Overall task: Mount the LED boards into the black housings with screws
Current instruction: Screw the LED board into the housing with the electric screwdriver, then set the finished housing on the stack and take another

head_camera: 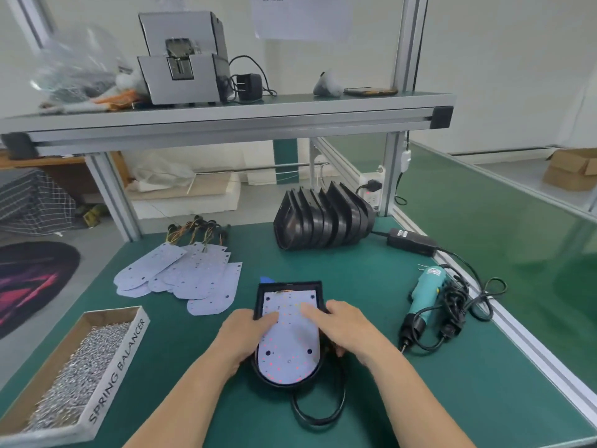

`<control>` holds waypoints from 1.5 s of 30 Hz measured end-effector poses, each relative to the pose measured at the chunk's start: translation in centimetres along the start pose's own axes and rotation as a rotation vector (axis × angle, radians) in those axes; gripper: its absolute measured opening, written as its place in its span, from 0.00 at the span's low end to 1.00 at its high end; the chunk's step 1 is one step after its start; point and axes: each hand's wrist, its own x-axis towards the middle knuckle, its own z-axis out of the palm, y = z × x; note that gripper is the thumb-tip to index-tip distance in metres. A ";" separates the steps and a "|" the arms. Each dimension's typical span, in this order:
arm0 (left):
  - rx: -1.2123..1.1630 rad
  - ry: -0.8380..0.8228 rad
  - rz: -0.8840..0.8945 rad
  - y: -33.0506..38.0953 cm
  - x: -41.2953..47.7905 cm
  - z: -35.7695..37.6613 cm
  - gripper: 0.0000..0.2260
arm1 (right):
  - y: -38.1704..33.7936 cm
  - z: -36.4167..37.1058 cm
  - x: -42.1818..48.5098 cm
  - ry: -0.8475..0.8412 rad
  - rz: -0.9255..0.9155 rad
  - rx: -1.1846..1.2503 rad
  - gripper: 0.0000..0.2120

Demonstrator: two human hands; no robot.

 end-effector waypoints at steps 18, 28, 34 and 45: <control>-1.408 0.175 -0.025 -2.9 -1.6 -16.0 0.35 | 0.1 0.7 2.6 0.083 0.066 -0.048 0.13; -0.318 0.689 -0.139 -6.4 -3.0 -16.3 0.28 | 0.6 1.1 2.8 0.077 0.168 0.298 0.09; 0.055 0.812 -0.036 -4.4 -2.2 -13.0 0.21 | 1.7 0.4 2.8 0.133 0.182 0.408 0.09; 0.143 0.376 0.152 -2.5 -2.0 0.2 0.16 | 2.4 -2.1 1.5 0.330 0.083 0.507 0.14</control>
